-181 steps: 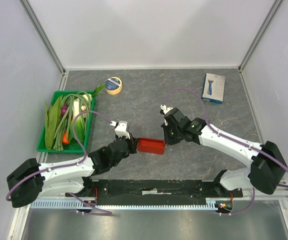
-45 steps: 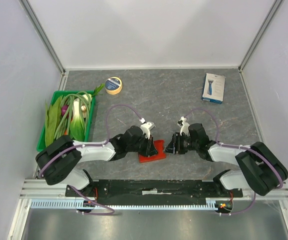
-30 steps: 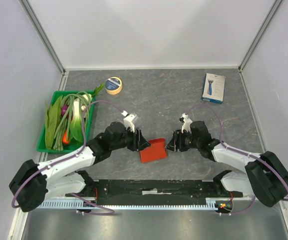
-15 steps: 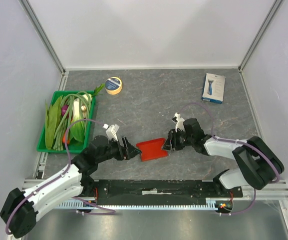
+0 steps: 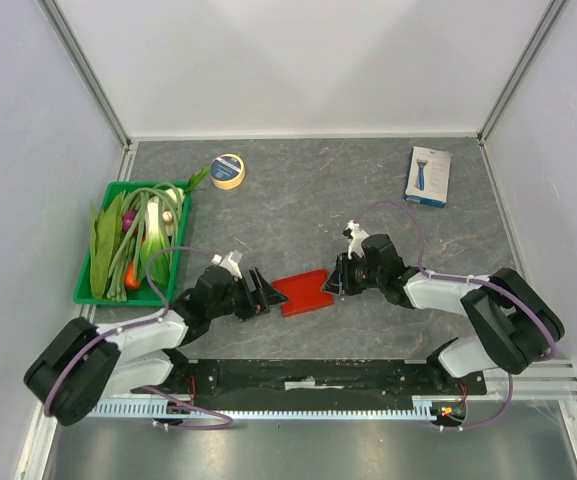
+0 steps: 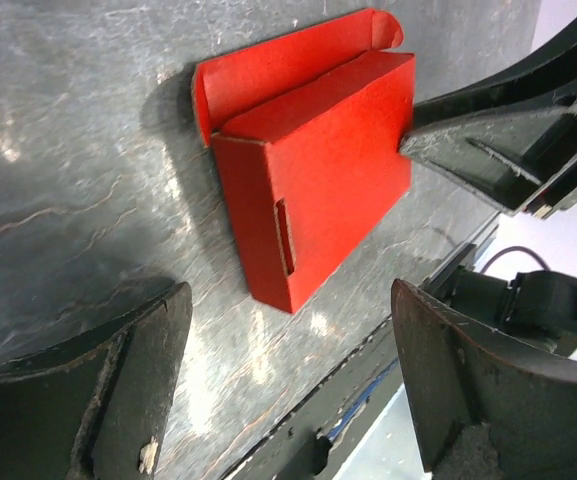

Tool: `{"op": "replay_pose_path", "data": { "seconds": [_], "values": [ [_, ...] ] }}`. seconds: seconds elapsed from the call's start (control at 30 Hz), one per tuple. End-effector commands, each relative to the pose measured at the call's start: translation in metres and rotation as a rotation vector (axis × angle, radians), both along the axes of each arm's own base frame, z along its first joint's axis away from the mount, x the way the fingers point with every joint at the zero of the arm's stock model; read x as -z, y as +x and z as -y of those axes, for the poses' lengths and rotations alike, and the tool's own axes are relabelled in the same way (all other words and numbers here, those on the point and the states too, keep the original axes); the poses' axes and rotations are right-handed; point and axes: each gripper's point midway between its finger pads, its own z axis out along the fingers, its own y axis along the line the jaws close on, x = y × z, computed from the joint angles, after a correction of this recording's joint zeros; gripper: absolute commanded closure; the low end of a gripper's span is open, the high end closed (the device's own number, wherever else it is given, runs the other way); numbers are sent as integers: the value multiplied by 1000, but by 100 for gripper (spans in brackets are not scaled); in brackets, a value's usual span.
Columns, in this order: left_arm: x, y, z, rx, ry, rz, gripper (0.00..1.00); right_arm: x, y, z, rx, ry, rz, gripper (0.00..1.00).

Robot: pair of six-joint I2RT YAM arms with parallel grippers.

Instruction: Fold the paper box

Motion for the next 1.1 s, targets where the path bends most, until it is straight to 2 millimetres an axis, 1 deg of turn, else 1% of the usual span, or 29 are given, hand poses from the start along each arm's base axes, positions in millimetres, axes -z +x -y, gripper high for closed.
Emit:
{"op": "replay_pose_path", "data": {
  "seconds": [0.0,0.03,0.1,0.13,0.17,0.2,0.27,0.43,0.5,0.53,0.6,0.73,0.77,0.8,0.83,0.87,0.9,0.93,0.97,1.0,1.03,1.07],
  "values": [
    [-10,15,17,-38,-89,-53,13,55,-21,43,101,-188,-104,80],
    [-11,18,20,-42,-85,-68,14,56,-22,43,109,-180,-111,80],
    [-2,19,20,-58,-56,-116,16,61,-23,48,122,-186,-133,83],
    [1,17,20,-64,-56,-136,19,62,-23,49,130,-184,-140,85],
    [2,18,19,-73,-54,-144,21,63,-24,50,138,-185,-152,86],
    [3,18,17,-89,-51,-150,21,63,-23,53,155,-188,-157,89],
    [7,17,14,-109,-39,-165,23,65,-25,57,163,-198,-166,91],
    [8,22,11,-129,-16,-159,24,67,-29,62,173,-194,-189,93],
    [3,24,16,-111,-35,-137,24,68,-30,63,177,-191,-192,94],
    [6,24,16,-107,-30,-141,23,68,-31,64,179,-188,-197,94],
    [5,27,19,-107,-46,-134,24,68,-30,68,197,-180,-207,96],
    [10,30,18,-128,-37,-143,34,65,-28,68,198,-155,-206,97],
    [14,31,18,-133,-31,-148,35,65,-28,68,196,-152,-205,97],
    [11,34,21,-129,-45,-131,37,65,-28,67,193,-149,-206,97],
    [9,35,24,-121,-51,-127,42,65,-29,66,190,-141,-208,97],
    [13,35,25,-114,-44,-138,45,65,-29,66,187,-138,-210,98],
    [8,37,30,-84,-49,-120,48,65,-30,65,185,-136,-211,98],
    [7,38,30,-74,-43,-105,53,65,-29,65,186,-136,-209,98],
    [1,41,28,-84,-38,-67,53,65,-30,66,186,-136,-209,98],
    [-2,44,25,-97,-37,-41,49,63,-29,64,179,-129,-201,98],
    [-3,46,21,-101,-23,-15,45,61,-29,64,180,-119,-190,98],
    [-10,52,20,-91,-3,34,38,59,-28,63,179,-114,-181,98]
  ]
}}
